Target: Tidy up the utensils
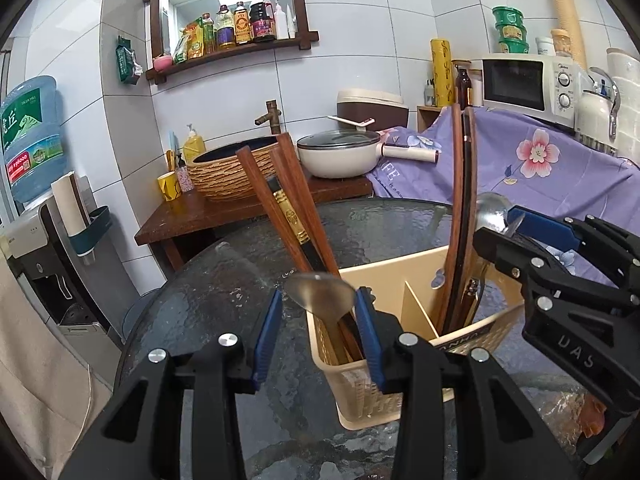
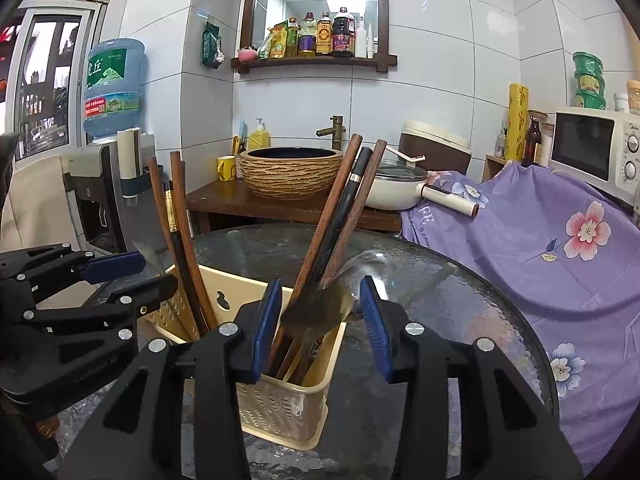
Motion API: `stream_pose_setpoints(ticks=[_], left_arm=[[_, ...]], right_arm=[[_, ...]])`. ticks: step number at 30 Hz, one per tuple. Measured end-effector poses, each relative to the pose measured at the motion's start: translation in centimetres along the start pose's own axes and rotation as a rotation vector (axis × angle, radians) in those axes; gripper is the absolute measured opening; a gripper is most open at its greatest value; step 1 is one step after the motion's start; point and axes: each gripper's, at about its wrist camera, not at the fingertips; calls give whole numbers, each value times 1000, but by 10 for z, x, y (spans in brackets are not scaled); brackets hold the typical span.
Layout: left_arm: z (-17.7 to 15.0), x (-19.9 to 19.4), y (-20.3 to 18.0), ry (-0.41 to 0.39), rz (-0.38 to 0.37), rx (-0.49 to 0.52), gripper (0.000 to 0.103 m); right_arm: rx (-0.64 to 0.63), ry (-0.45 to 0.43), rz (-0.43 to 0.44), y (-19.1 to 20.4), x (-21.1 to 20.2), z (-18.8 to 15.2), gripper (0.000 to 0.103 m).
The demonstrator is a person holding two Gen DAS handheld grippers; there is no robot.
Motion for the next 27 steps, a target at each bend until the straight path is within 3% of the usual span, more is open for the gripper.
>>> stream_pose_setpoints(ticks=[1,3,6,12,16,22,27], left_arm=[[1,-4,1,-7,1,0,51],[3,-10,3,-25,9,-6,64],[2,-22,6,-51,24,-15,72],[-13,-52,9,-83,41,-31,90],[-27,-75,9,-111,32,-76,96],[-59,-115,0,-151,14,-101,97],[-98,-153,5,-160,33,-195,97]], right_arm=[[6,-4,1,0,-2,1,57],[28,-19,-1,-3,-7,5,57],[63,-26,1,-9,-17,10,58],[130,-36,-10,-24,-44,11,69],[175,-26,25,-27,-69,-4,81],[133,-7,19,-17,-119,-44,89],[136,-3,14,-11,-172,-85,93]])
Point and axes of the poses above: each gripper's, at about its wrist camera, not at the fingertips, and x roughly the way its jaws point, y to its left, z to its top, and after that the axes turned 15 degrees about -y, right-handed
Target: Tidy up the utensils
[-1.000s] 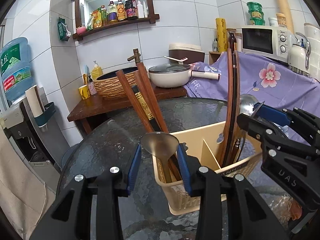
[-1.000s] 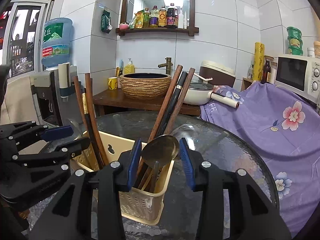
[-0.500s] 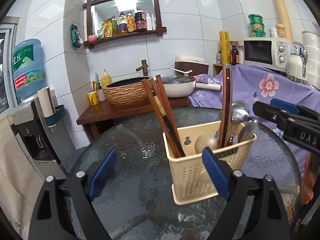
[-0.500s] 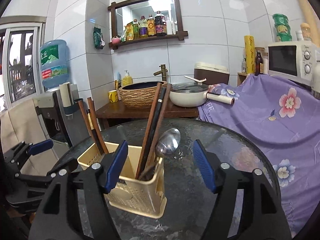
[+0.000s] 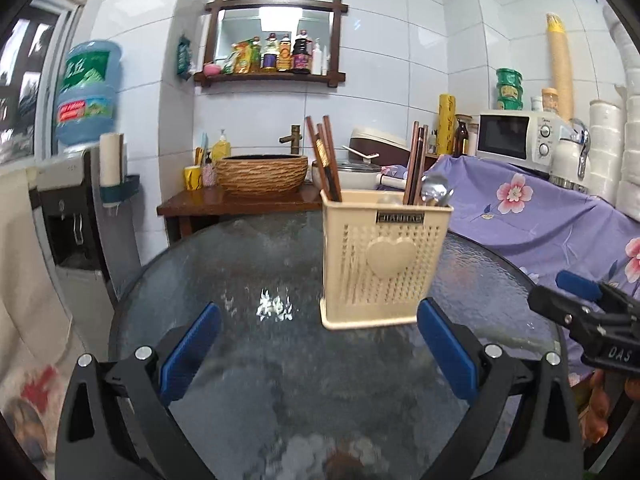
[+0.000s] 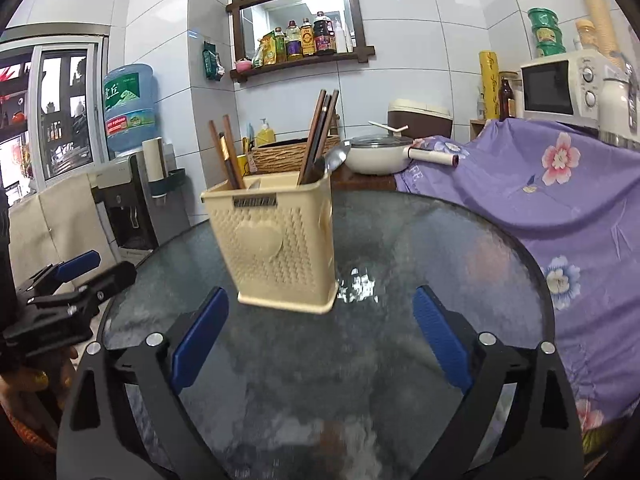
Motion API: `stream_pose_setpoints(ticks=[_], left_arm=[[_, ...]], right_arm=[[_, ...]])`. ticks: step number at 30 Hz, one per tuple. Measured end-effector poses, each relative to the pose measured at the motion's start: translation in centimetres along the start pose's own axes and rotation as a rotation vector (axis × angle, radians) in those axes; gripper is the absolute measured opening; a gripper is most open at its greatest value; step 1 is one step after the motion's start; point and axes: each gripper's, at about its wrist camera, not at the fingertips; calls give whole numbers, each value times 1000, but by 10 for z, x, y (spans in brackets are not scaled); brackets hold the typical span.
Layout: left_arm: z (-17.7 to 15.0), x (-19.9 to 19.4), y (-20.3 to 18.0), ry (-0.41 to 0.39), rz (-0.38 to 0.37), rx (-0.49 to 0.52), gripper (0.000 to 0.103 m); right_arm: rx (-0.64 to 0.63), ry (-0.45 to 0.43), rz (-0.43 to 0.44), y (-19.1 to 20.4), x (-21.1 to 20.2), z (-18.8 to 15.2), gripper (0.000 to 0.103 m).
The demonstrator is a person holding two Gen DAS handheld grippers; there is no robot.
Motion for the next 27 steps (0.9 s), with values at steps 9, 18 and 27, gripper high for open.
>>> stream_pose_setpoints(ticks=[9,18,27], left_arm=[[-16,-76,-2,-27,58,30,97],[-3,-121,-10,-79,21,6,97],[2,-145,-9,-118,37,-4,97]], right_arm=[[-51,-56,26,26,-88,-31,96],[-156,-129,97,67,-144,-22,98],[-188,-205,100,78,-170,-10,98]])
Point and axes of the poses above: each gripper's, at about its wrist camera, not at the fingertips, and x roughly the way its jaws point, y to its left, z to its top, and after that the axes turned 15 degrees about -y, right-handed
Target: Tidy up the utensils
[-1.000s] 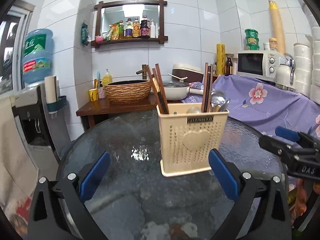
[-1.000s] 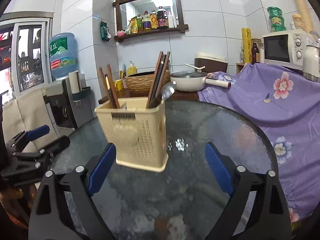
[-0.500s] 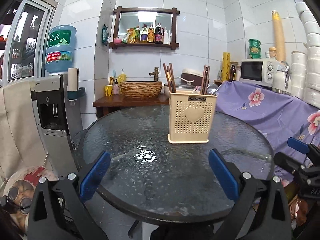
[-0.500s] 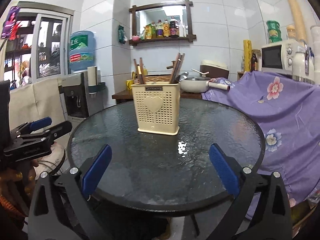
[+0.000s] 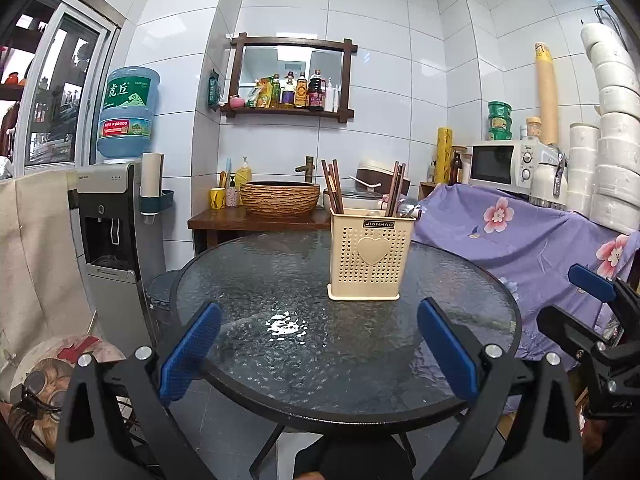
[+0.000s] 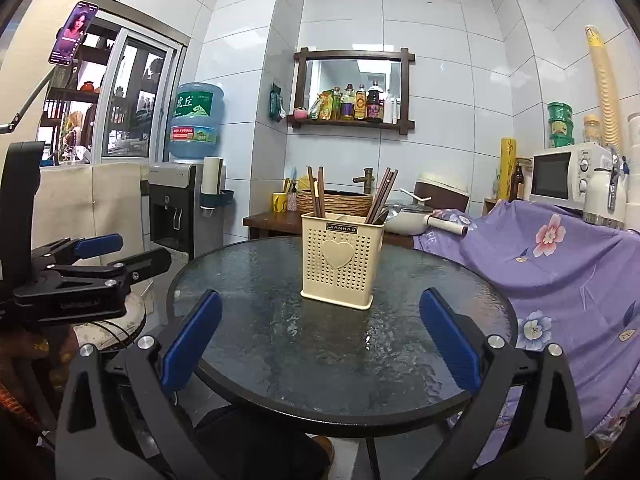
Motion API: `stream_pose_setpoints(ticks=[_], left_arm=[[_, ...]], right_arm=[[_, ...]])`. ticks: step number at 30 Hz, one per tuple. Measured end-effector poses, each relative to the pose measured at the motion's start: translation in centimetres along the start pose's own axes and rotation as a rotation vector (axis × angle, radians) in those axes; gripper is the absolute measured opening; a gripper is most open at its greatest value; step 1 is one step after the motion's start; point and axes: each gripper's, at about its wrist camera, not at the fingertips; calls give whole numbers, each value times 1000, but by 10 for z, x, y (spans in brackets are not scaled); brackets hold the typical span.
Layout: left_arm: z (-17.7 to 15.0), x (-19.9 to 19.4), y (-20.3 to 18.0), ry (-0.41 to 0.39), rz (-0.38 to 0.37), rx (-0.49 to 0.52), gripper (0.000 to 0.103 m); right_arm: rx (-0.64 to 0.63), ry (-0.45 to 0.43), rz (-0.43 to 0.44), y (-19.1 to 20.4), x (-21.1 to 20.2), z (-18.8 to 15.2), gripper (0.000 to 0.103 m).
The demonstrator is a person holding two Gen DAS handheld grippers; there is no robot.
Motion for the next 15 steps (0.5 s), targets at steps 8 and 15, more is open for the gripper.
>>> stream_pose_setpoints(ticks=[8,15], left_arm=[[0,-5,-4,-10,-1,-2,97],[2,-8,-8,-18,-12,-8,97]], right_arm=[[36,8,-19,-10,-5,-2,98],[59,8,-25,-16,-4,-2,98]])
Point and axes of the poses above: each gripper's, at about its wrist camera, not at the fingertips, and x roughly the way its jaws point, y to its left, z to its top, and after that the axes turned 15 degrees about -y, right-handed
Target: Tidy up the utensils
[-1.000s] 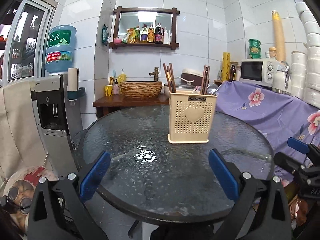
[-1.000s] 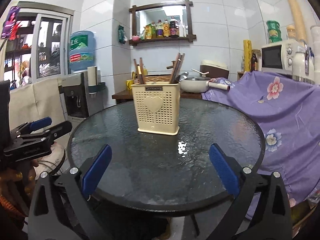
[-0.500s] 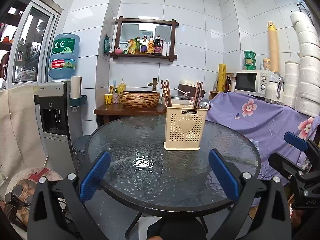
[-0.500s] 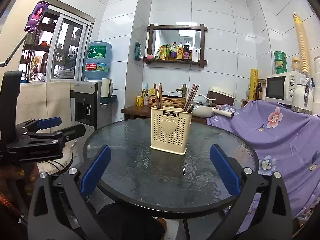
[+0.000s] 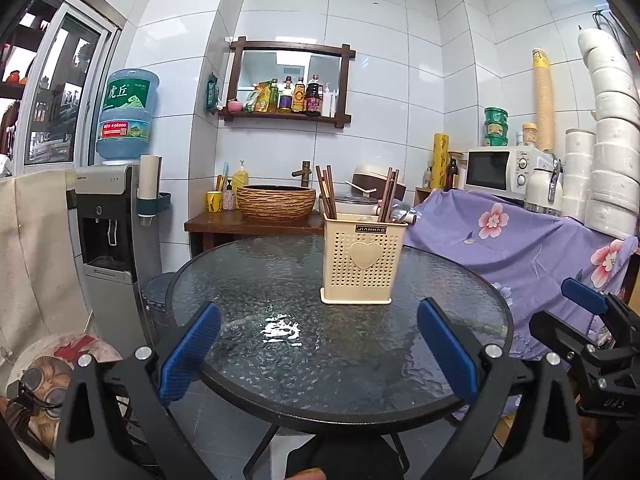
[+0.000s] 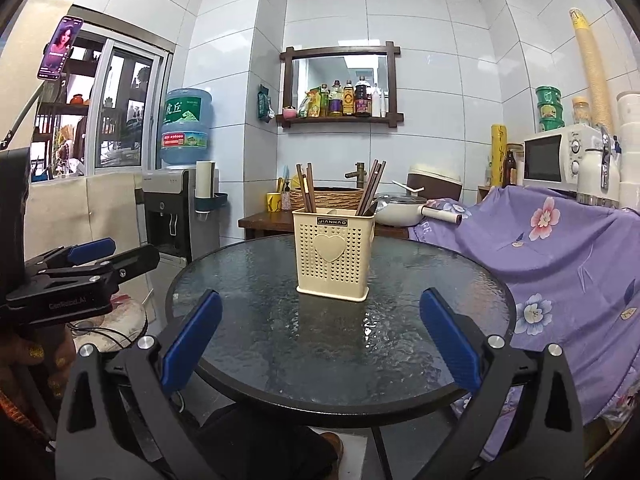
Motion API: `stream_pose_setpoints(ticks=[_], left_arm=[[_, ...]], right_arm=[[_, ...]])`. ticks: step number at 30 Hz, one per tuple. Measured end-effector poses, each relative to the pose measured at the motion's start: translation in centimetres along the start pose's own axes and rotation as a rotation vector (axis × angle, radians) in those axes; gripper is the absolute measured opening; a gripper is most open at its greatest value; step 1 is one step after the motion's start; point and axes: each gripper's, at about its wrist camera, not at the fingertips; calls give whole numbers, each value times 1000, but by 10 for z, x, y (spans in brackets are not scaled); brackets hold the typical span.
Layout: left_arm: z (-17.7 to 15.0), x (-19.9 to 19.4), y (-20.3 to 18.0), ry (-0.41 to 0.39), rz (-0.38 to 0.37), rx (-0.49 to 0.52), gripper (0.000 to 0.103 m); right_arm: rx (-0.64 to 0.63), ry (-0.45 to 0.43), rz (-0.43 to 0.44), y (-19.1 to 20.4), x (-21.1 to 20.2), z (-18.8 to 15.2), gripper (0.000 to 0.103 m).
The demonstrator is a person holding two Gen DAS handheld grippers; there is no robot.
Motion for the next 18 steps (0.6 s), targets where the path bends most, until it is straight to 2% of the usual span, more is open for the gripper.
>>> stream_pose_setpoints(ticks=[18], left_arm=[[1,0,-2,8,-6,0,97]], right_arm=[[-2,12,0,-1,5,1,98]])
Point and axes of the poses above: each gripper's, at about its wrist camera, not at the fingertips, and x roughly the way its jaws point, y to its left, z to its top, and after that the axes turned 15 degrees about -y, right-handed
